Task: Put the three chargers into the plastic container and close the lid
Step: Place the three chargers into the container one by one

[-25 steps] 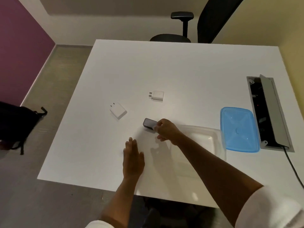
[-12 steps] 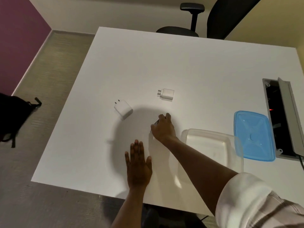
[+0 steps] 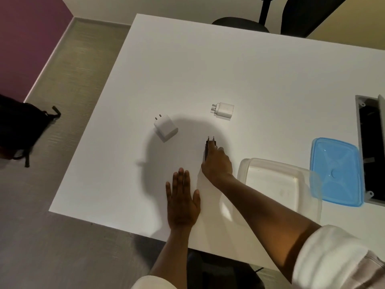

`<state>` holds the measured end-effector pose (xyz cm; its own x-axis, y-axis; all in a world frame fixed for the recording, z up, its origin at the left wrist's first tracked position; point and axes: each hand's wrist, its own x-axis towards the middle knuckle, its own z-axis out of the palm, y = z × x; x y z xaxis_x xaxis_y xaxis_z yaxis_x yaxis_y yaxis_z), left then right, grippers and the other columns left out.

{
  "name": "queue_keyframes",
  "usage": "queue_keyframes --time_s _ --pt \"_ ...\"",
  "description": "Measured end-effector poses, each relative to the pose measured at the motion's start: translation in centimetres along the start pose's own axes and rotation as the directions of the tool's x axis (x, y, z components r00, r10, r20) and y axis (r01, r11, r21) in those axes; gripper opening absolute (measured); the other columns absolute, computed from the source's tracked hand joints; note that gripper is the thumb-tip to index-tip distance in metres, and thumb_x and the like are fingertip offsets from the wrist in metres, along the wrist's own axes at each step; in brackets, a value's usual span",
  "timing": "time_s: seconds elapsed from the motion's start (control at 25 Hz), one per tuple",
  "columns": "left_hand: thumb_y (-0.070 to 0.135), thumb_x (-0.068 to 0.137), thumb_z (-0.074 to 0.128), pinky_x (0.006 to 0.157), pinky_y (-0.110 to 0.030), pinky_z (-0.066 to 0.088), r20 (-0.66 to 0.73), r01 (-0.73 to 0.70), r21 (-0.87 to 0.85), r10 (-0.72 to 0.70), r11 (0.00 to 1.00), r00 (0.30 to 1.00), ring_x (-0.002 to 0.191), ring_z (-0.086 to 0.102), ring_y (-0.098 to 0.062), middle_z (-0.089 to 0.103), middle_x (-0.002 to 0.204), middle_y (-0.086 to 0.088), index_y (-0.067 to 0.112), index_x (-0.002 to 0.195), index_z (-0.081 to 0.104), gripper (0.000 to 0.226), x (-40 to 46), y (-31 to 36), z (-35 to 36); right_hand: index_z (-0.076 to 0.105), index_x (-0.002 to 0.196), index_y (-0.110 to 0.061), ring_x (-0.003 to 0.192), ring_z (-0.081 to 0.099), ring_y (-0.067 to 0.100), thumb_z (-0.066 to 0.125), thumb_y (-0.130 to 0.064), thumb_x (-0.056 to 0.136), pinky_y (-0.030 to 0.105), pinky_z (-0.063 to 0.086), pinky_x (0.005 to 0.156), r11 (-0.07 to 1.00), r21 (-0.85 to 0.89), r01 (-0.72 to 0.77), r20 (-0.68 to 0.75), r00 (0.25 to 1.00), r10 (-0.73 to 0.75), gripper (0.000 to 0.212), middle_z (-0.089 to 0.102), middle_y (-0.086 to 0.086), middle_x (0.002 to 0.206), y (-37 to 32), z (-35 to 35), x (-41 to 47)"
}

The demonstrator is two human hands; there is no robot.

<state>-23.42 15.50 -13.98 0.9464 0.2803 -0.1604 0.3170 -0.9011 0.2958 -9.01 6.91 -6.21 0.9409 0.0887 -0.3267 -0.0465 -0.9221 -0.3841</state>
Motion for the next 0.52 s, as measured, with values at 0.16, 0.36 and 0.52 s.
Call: queue_keyframes --time_s 0.16,0.36,0.52 --pt "0.047 0.099 0.03 0.125 -0.05 0.014 -0.006 0.0 0.009 0.0 1.0 1.0 0.154 0.007 -0.021 0.01 0.166 -0.003 0.018 0.157 0.013 0.067 -0.1 0.0 0.1 0.038 0.138 -0.018 0.088 0.07 0.032 0.061 -0.018 0.09 0.038 0.059 0.077 0.998 -0.003 0.066 0.002 0.998 -0.066 0.053 0.064 0.015 0.11 1.0 0.6 -1.7" --pt "0.046 0.099 0.03 0.125 -0.049 0.014 -0.009 -0.003 0.004 0.003 1.0 1.0 0.154 0.006 -0.021 0.01 0.166 -0.003 0.018 0.157 0.012 0.067 -0.1 0.0 0.1 0.036 0.135 -0.022 0.091 0.068 0.028 0.074 -0.025 0.08 0.033 0.059 0.074 0.985 0.143 0.099 0.01 0.995 -0.102 0.067 0.063 0.011 0.109 1.2 -1.4 -4.4" --pt "0.045 0.099 0.029 0.125 -0.049 0.012 -0.012 -0.009 -0.001 0.009 1.0 1.0 0.154 0.005 -0.021 0.009 0.166 -0.003 0.018 0.157 0.011 0.067 -0.2 0.1 0.0 0.037 0.125 -0.026 0.089 0.066 0.02 0.076 -0.032 0.078 0.024 0.06 0.067 0.941 0.298 0.163 -0.09 0.986 -0.142 0.062 0.062 0.005 0.107 2.0 -6.0 -8.9"
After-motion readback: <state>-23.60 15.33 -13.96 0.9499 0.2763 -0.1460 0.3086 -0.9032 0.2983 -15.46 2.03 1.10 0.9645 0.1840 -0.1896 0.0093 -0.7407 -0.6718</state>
